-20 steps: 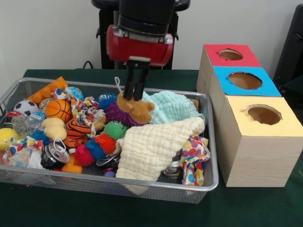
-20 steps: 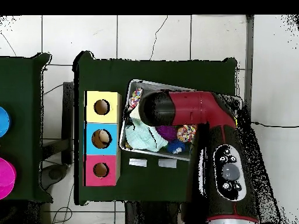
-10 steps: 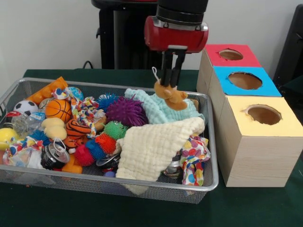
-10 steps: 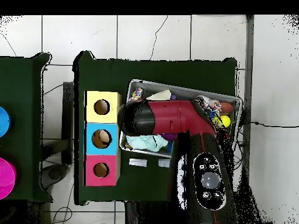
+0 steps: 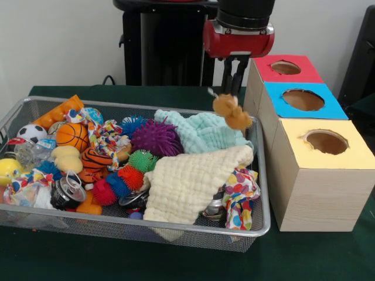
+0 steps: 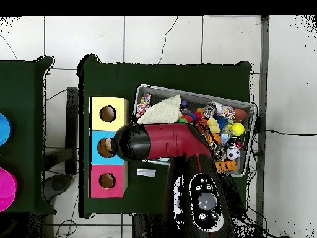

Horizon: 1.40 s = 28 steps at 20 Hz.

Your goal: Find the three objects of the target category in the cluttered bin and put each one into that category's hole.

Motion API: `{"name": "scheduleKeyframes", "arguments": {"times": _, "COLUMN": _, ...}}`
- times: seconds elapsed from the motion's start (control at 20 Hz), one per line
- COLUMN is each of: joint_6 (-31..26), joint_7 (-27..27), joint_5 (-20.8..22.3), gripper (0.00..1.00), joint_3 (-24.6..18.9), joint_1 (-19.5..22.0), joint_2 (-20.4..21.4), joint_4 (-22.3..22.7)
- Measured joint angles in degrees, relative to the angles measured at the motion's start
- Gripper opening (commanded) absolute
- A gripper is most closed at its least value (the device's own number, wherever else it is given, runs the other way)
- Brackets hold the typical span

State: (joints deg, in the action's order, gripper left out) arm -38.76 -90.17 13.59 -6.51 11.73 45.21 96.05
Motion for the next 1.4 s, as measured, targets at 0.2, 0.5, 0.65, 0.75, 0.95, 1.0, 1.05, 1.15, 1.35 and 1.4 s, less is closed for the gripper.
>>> {"name": "scheduleKeyframes", "arguments": {"times": 0.2, "joint_6": 0.01, "joint_7": -0.06, "joint_5": -1.27, "gripper": 0.00, "joint_3": 1.27, "joint_1": -1.70, "joint_2": 1.55, "joint_4": 3.65}}
{"name": "scheduleKeyframes", "arguments": {"times": 0.5, "joint_6": 0.01, "joint_7": -0.15, "joint_5": -2.69, "gripper": 0.00, "joint_3": 3.08, "joint_1": -4.01, "joint_2": 3.75, "joint_4": 7.11}}
{"name": "scheduleKeyframes", "arguments": {"times": 0.65, "joint_6": 0.09, "joint_7": -0.18, "joint_5": -3.43, "gripper": 0.00, "joint_3": 4.15, "joint_1": -5.14, "joint_2": 4.53, "joint_4": 7.94}}
{"name": "scheduleKeyframes", "arguments": {"times": 0.75, "joint_6": 0.45, "joint_7": -0.18, "joint_5": -3.55, "gripper": 0.00, "joint_3": 4.51, "joint_1": -5.50, "joint_2": 4.53, "joint_4": 8.08}}
{"name": "scheduleKeyframes", "arguments": {"times": 0.95, "joint_6": 3.30, "joint_7": -0.19, "joint_5": -3.56, "gripper": 0.00, "joint_3": 5.23, "joint_1": -6.02, "joint_2": 3.75, "joint_4": 8.12}}
{"name": "scheduleKeyframes", "arguments": {"times": 1.0, "joint_6": 5.24, "joint_7": -0.19, "joint_5": -3.56, "gripper": 0.00, "joint_3": 5.51, "joint_1": -6.08, "joint_2": 3.01, "joint_4": 8.13}}
{"name": "scheduleKeyframes", "arguments": {"times": 1.05, "joint_6": 5.91, "joint_7": -0.19, "joint_5": -3.56, "gripper": 0.00, "joint_3": 5.59, "joint_1": -6.09, "joint_2": 2.70, "joint_4": 8.11}}
{"name": "scheduleKeyframes", "arguments": {"times": 1.15, "joint_6": 8.51, "joint_7": -0.19, "joint_5": -3.57, "gripper": 0.00, "joint_3": 5.96, "joint_1": -6.11, "joint_2": 1.20, "joint_4": 7.97}}
{"name": "scheduleKeyframes", "arguments": {"times": 1.35, "joint_6": 10.44, "joint_7": -0.19, "joint_5": -3.59, "gripper": 0.00, "joint_3": 6.71, "joint_1": -6.30, "joint_2": -1.28, "joint_4": 7.36}}
{"name": "scheduleKeyframes", "arguments": {"times": 1.4, "joint_6": 10.48, "joint_7": -0.19, "joint_5": -3.58, "gripper": 0.00, "joint_3": 6.92, "joint_1": -6.42, "joint_2": -1.76, "joint_4": 7.14}}
